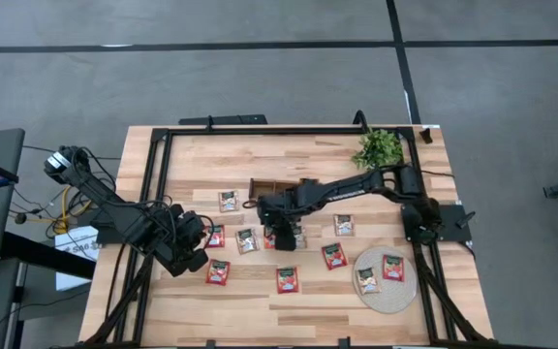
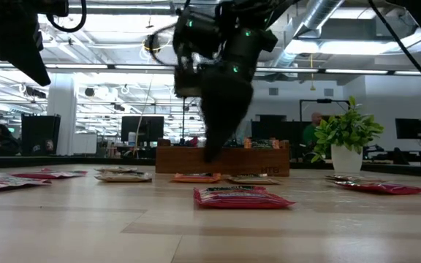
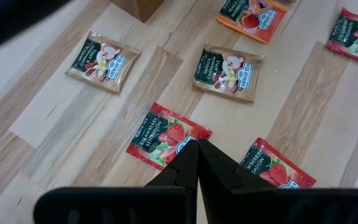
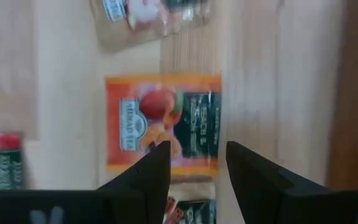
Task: Pick & Place Tea
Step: Put the orange tea bag into the right section of the wooden organizer
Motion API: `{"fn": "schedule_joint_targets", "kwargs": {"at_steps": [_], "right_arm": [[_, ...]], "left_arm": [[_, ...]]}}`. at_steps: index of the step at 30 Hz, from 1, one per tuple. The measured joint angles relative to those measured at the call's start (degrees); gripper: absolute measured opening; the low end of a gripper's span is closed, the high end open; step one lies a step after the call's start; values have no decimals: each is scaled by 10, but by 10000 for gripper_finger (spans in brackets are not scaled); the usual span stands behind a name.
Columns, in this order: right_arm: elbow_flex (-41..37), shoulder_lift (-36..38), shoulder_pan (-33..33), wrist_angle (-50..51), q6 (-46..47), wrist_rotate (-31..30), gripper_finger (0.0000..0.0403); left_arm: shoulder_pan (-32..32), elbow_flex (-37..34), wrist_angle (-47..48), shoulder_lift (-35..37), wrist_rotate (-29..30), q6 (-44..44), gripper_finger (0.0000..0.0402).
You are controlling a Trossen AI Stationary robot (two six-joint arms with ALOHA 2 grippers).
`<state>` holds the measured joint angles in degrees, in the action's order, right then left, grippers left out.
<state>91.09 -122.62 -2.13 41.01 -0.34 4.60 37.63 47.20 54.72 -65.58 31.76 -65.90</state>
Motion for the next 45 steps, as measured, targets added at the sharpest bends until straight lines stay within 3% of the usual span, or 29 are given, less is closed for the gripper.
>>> {"fn": "schedule_joint_targets", "kwargs": {"at_steps": [14,21,37,45], "right_arm": [[1,-16,11,1,18,19,130],[5,-47,11,1,20,53,101],[2,-36,15,2,34,47,5],[2,-36,14,4,49,49,2]], "left_arm": [[0,0,-3,0,0,-2,0],[0,0,-5,0,0,-3,0],[0,0,-5,0,0,1,0],[0,0,-5,0,0,1,0]]}}
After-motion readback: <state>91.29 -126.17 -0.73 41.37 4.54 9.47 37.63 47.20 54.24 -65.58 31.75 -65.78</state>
